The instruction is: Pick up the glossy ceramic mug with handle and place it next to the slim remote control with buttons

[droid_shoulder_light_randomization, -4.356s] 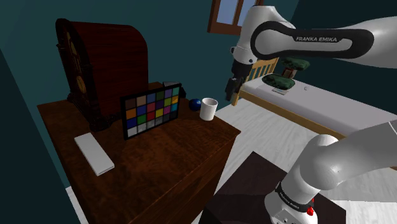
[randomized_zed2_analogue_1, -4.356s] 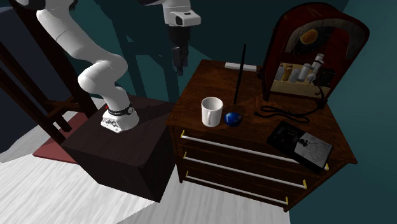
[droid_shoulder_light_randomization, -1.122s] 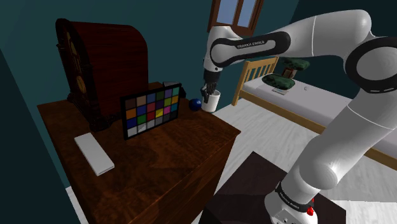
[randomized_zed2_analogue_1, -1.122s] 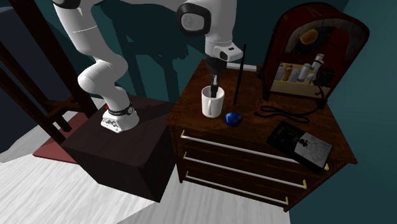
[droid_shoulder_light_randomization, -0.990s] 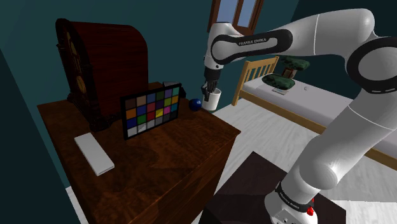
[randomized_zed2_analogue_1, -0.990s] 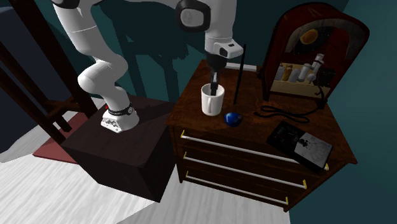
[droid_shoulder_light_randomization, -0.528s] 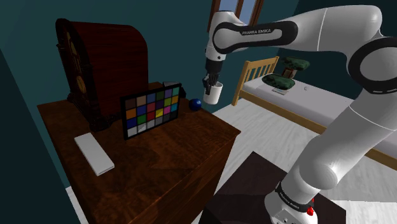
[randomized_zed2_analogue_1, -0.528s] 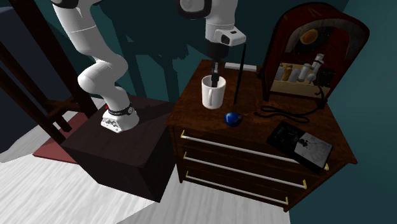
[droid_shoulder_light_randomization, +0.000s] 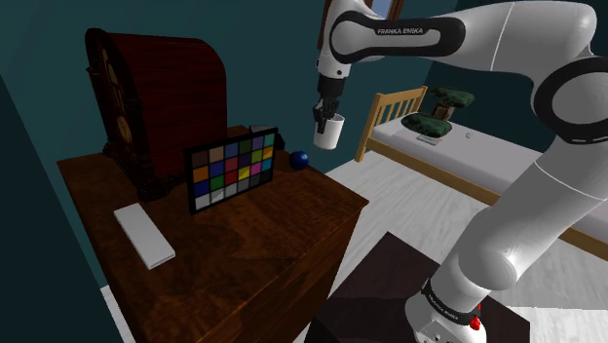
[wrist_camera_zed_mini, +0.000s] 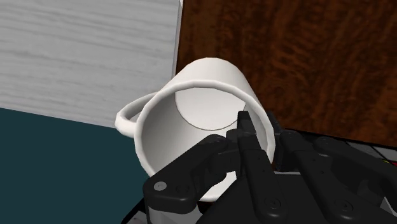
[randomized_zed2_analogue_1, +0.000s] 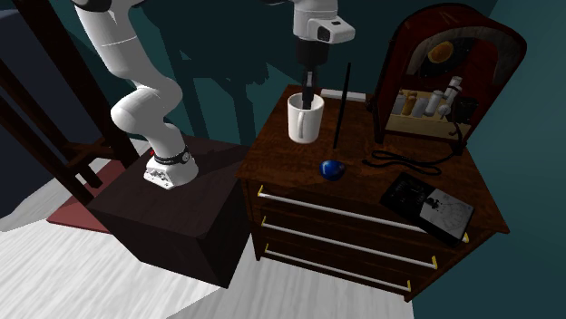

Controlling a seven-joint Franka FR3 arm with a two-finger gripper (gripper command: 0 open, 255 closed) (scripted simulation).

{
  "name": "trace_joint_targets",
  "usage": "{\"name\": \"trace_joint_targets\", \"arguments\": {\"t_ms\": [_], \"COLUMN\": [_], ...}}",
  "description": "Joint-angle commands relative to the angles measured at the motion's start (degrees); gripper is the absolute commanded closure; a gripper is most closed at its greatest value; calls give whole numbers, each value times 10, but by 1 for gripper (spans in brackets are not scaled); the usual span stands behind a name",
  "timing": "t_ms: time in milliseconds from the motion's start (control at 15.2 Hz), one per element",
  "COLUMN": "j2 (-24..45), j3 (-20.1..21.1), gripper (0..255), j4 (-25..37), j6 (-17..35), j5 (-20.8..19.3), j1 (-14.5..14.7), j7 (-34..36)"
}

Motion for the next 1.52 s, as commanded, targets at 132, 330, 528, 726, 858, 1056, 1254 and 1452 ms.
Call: {"name": "trace_joint_targets", "arguments": {"t_ms": [132,330,528,726,858,1056,1254,1452], "j2": [3,-5,-14,-18,-17,-12,-1,16], "j3": [0,16,39,62,79,103,128,152], "gripper": [255,255,255,255,255,255,255,255], "j4": [36,34,25,23,24,31,44,64], "j6": [-33,-40,-42,-44,-46,-49,-53,-57], "j5": [0,3,7,11,14,17,19,18], "j1": [0,12,30,48,60,78,96,115], "j7": [-1,26,66,107,134,176,219,263]}}
